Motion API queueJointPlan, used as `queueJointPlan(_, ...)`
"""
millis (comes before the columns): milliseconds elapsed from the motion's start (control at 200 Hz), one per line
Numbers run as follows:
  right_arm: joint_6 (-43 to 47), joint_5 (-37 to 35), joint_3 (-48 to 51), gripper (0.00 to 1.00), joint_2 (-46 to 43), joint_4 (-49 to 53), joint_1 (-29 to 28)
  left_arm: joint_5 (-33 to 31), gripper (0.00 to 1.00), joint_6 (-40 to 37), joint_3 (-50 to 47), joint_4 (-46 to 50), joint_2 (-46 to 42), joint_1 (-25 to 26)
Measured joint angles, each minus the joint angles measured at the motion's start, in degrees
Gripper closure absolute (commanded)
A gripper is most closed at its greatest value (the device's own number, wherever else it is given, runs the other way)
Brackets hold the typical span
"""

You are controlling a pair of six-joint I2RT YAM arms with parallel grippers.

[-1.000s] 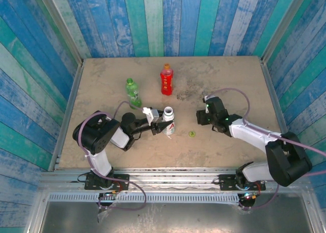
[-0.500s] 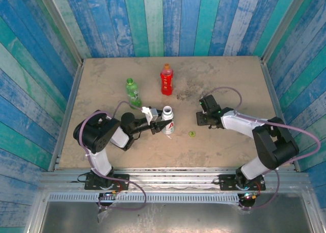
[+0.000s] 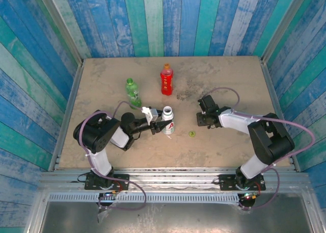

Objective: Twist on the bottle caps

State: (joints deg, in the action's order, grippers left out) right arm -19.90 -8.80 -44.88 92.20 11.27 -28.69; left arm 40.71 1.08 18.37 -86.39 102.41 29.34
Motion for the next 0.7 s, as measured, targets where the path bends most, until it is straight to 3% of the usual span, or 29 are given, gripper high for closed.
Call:
queueJointPlan(456, 0.7, 0.3, -0.1, 0.59, -0.1, 0.0, 0.0, 0.2, 0.46, -0.2, 0.0, 0.1, 0.0, 0.0)
queueJointPlan(701, 3.0, 2.1, -2.8, 0.59, -3.1, 5.3, -1.2, 0.2, 0.46, -0.2, 0.0, 0.1, 0.0, 0.0)
